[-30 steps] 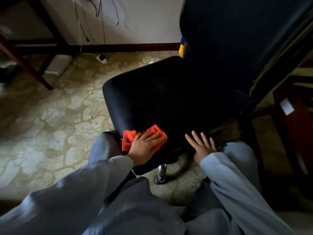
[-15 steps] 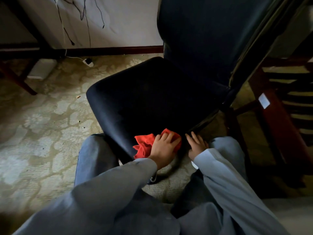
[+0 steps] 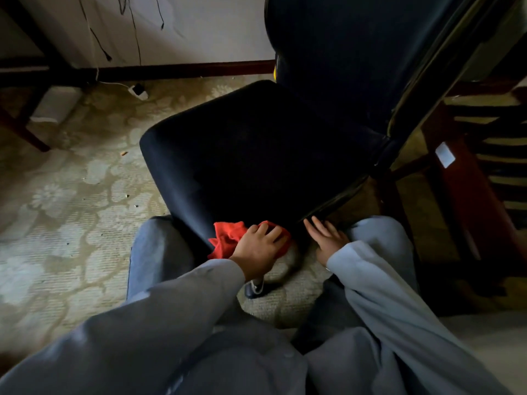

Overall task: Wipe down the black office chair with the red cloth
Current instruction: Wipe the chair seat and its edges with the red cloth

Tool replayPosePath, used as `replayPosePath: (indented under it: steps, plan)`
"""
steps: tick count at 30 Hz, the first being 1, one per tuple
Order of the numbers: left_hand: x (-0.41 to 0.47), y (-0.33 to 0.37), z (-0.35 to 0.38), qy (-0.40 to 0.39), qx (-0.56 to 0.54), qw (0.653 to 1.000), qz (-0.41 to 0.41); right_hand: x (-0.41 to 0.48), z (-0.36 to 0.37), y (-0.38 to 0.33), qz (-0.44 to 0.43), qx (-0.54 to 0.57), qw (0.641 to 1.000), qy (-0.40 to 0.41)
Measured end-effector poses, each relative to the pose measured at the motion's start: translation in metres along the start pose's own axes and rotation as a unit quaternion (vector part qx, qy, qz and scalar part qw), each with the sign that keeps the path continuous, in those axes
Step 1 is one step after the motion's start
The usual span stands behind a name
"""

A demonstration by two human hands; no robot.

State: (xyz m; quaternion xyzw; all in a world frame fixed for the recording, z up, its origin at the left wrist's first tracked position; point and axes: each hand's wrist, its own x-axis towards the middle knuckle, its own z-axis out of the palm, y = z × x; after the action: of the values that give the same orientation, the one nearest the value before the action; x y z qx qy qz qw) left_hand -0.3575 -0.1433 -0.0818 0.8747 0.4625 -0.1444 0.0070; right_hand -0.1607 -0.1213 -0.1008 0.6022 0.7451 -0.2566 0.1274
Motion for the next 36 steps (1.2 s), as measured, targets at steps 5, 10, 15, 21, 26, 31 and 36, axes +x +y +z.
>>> replayPosePath:
  steps: [5, 10, 15, 21, 26, 31, 36]
  plan:
    - [-0.033, -0.021, 0.014, -0.021, -0.055, 0.998, -0.019, -0.002, 0.003, -0.004, -0.009, -0.016, 1.0, -0.01]
    - [-0.057, -0.036, 0.016, 0.062, -0.169, 0.983, -0.028, -0.001, 0.006, -0.006, -0.008, -0.02, 0.999, -0.024]
    - [-0.038, -0.027, 0.008, 0.153, -0.183, 0.97, -0.054, -0.001, 0.005, -0.01, 0.003, -0.035, 0.999, -0.025]
    - [-0.006, -0.005, -0.009, 0.04, -0.109, 0.991, -0.073, -0.002, 0.003, -0.011, 0.035, -0.062, 0.997, -0.018]
    - [-0.001, 0.0, -0.013, 0.021, -0.067, 0.996, -0.06, -0.003, 0.005, -0.015, 0.061, -0.077, 0.995, 0.003]
    - [-0.021, -0.013, -0.005, -0.02, -0.048, 0.998, -0.038, -0.004, 0.003, -0.017, 0.074, -0.059, 0.995, -0.002]
    - [-0.056, -0.029, 0.005, -0.04, -0.065, 0.996, -0.042, -0.003, 0.0, -0.018, 0.068, -0.05, 0.996, -0.019]
